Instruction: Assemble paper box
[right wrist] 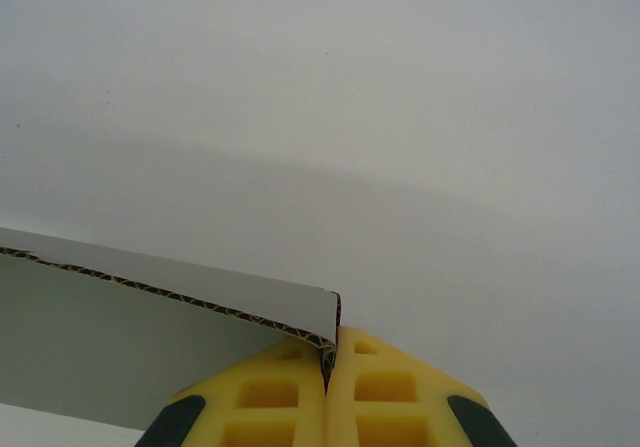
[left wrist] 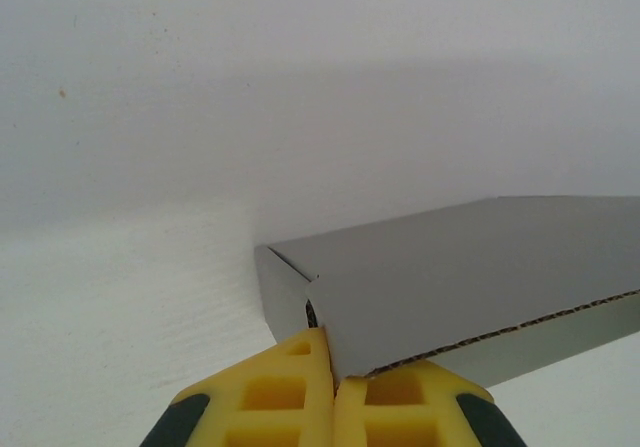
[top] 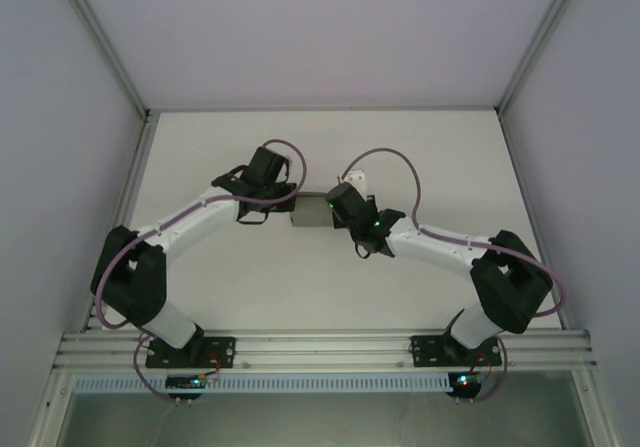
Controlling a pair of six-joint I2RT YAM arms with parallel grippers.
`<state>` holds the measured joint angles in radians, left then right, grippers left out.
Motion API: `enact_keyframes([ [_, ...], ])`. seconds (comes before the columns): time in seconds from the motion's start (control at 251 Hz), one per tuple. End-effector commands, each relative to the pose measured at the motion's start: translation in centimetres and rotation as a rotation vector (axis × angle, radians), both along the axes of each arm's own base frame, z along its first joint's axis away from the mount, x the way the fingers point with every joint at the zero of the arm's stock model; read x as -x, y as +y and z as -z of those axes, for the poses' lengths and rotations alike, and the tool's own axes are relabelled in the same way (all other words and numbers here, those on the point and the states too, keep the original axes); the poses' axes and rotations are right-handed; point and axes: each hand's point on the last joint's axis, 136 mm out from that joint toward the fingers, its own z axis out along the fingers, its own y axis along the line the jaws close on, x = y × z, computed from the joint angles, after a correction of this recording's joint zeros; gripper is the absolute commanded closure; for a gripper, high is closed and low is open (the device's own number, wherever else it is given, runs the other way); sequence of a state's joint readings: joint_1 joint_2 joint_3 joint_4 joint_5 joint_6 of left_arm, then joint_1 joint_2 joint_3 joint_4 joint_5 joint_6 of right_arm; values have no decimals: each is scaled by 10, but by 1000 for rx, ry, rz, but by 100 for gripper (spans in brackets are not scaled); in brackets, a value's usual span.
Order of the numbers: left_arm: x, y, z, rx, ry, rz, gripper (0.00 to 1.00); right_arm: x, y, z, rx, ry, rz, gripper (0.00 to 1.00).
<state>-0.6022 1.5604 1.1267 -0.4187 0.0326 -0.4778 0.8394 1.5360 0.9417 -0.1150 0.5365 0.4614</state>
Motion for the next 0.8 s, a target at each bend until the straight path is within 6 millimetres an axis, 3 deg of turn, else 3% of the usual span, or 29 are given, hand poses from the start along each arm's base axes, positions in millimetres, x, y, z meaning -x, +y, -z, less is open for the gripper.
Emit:
enact_keyframes([
  [0.0, 57, 13, 70, -97, 255, 1, 100, 34, -19, 58, 136, 162, -36, 100],
  [0.267, 78, 22, 109, -105, 269, 15, 100, 50, -21, 85, 155, 192, -82, 100],
  [0.459, 84, 21, 116, -83, 281, 20, 100, 61, -13, 90, 87, 243, -156, 100],
  [0.595, 80, 21, 111, -101, 265, 27, 100, 57, -5, 77, 40, 264, -201, 80],
  [0.794, 73, 16, 100, -113, 240, 64, 100, 37, 5, 32, -57, 227, -229, 59],
])
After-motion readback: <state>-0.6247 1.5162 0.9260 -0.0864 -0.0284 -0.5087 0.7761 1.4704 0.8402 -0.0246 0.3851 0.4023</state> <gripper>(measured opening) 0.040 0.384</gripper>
